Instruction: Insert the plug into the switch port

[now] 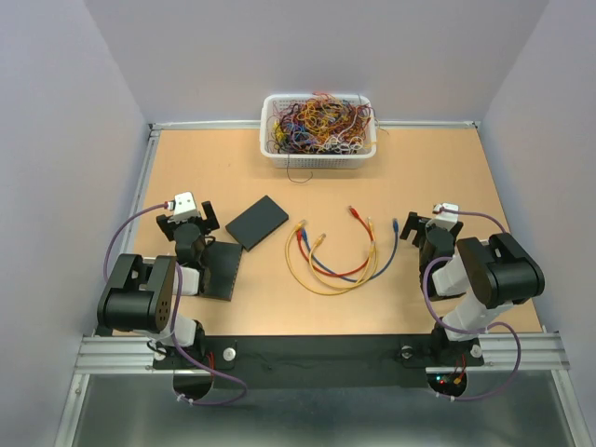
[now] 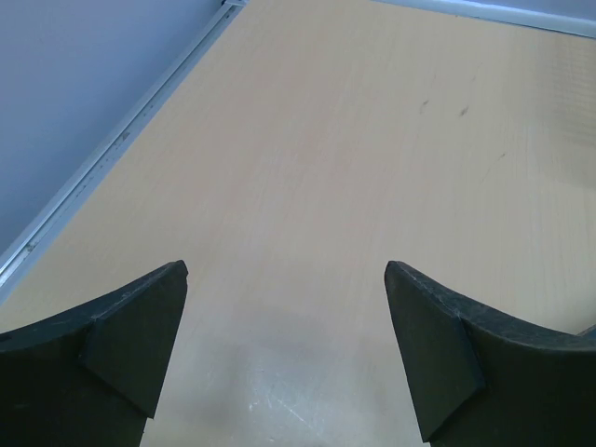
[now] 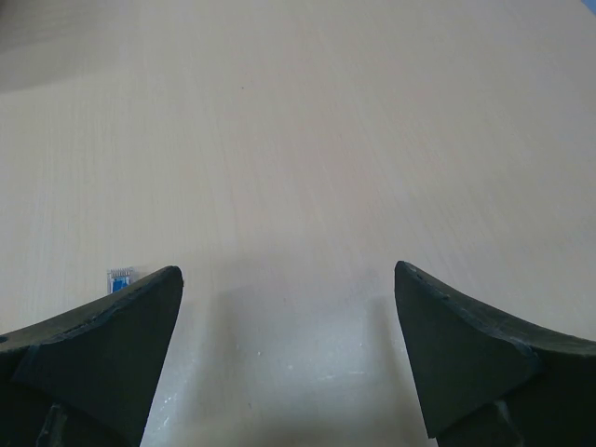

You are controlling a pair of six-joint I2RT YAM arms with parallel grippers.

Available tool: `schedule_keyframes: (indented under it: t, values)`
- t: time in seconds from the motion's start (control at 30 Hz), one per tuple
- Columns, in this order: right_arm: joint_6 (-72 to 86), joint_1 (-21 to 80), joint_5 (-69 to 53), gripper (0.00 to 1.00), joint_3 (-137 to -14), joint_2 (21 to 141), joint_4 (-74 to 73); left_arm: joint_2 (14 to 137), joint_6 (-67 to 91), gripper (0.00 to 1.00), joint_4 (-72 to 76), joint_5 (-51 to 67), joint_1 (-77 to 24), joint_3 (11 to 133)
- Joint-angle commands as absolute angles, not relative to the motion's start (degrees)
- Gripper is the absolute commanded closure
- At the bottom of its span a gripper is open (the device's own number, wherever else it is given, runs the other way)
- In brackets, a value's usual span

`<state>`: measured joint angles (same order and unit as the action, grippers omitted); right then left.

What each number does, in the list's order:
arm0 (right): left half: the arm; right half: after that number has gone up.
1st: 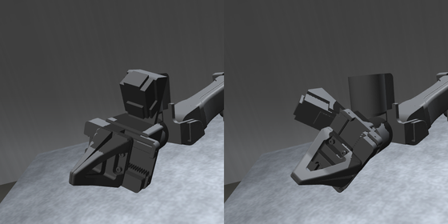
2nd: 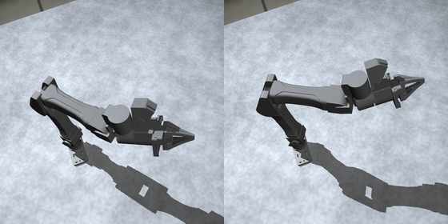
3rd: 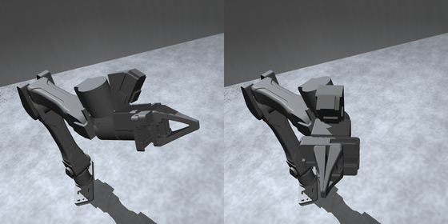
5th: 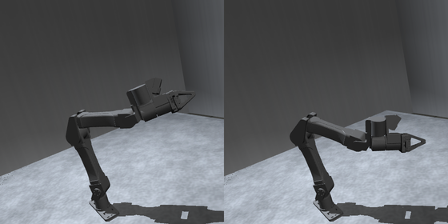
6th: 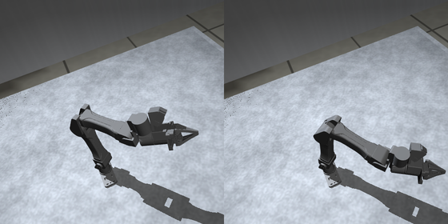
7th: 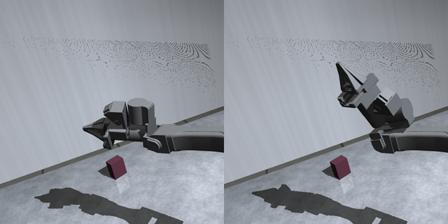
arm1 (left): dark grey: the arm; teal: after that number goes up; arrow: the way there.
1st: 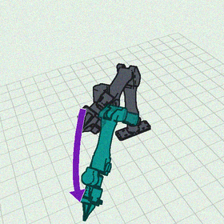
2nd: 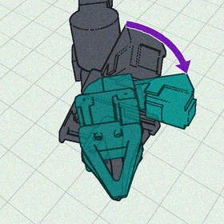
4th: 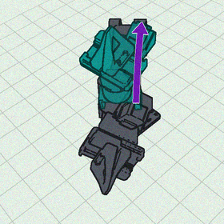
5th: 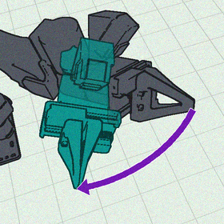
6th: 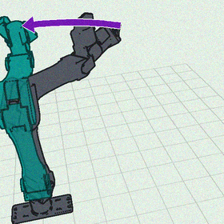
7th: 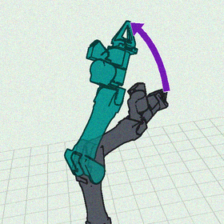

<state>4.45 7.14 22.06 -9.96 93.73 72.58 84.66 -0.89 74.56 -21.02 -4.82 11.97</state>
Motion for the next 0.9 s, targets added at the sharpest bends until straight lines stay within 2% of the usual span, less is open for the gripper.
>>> schedule_keyframes:
  t: [0.0,0.6,0.8,0.87]
  values:
    - [3.78,6.86,22.32,0.0,-10.72,93.08,82.44,83.67,-1.67,0.01,90.88,-21.8,-5.1,12.83]
    - [4.3,6.86,23.9,0.0,-10.99,93.08,82.35,83.76,-1.67,0.01,90.79,-21.71,-5.1,12.92]
    - [3.61,6.86,22.06,0.0,-9.41,89.22,82.44,83.67,-1.58,0.01,90.88,-21.8,-5.1,12.83]
    - [3.86,7.64,27.41,0.0,-11.67,83.45,73.01,83.67,-1.76,0.01,90.88,-21.8,-5.1,12.83]
